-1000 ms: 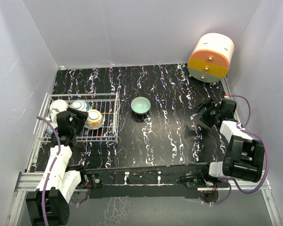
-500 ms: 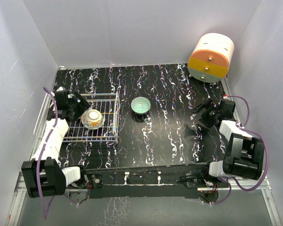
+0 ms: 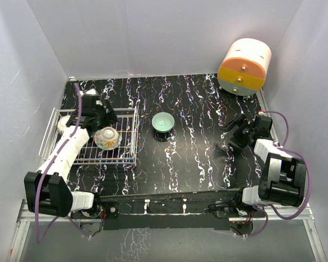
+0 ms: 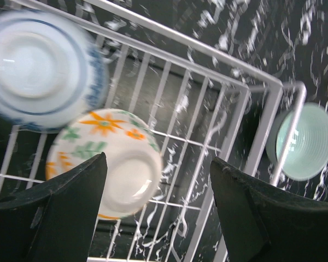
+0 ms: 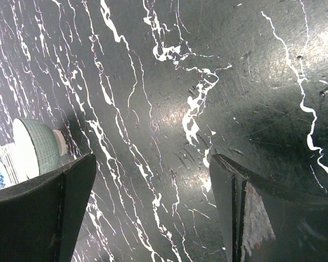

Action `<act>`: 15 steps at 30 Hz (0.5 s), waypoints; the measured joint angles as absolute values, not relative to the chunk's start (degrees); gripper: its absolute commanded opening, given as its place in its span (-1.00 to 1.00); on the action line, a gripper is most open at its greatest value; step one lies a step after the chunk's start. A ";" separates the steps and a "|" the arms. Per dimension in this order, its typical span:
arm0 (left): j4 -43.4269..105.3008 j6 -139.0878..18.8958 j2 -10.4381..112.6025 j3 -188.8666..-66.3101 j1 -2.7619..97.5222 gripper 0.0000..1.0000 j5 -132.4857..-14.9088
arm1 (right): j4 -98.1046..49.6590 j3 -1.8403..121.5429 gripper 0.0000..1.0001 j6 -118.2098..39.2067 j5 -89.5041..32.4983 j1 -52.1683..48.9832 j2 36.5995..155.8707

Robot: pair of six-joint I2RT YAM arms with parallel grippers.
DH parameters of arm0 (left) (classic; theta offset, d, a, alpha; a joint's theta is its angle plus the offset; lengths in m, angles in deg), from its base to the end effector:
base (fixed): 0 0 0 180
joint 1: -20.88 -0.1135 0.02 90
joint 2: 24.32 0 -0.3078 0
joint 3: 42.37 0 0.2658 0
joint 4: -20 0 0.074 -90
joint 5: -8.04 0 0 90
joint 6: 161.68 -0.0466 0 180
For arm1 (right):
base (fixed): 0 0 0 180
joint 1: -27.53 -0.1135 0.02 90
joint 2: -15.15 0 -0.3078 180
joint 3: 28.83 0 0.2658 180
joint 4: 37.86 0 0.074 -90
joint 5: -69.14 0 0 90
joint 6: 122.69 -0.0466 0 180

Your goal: Load the bowls into the dish rack

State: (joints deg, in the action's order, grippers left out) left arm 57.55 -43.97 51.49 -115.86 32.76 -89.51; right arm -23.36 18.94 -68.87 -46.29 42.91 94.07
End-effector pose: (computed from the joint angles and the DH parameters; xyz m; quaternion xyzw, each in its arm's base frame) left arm 0.2972 -0.0563 0.3241 -0.1521 0.8914 -0.0870 0.4179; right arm 0.2651 -0.0522 0.1951 0.3181 0.8495 0.2669 0.3253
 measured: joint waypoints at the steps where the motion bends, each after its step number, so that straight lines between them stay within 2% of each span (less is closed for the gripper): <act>1: 57.49 -44.30 52.47 -116.00 34.14 0.47 -90.52 | -23.36 18.94 0.74 -68.87 -46.29 42.91 94.07; 15: 57.20 -47.67 61.56 -117.63 41.00 0.47 -104.31 | -23.36 18.94 0.74 -68.83 -46.25 42.91 94.07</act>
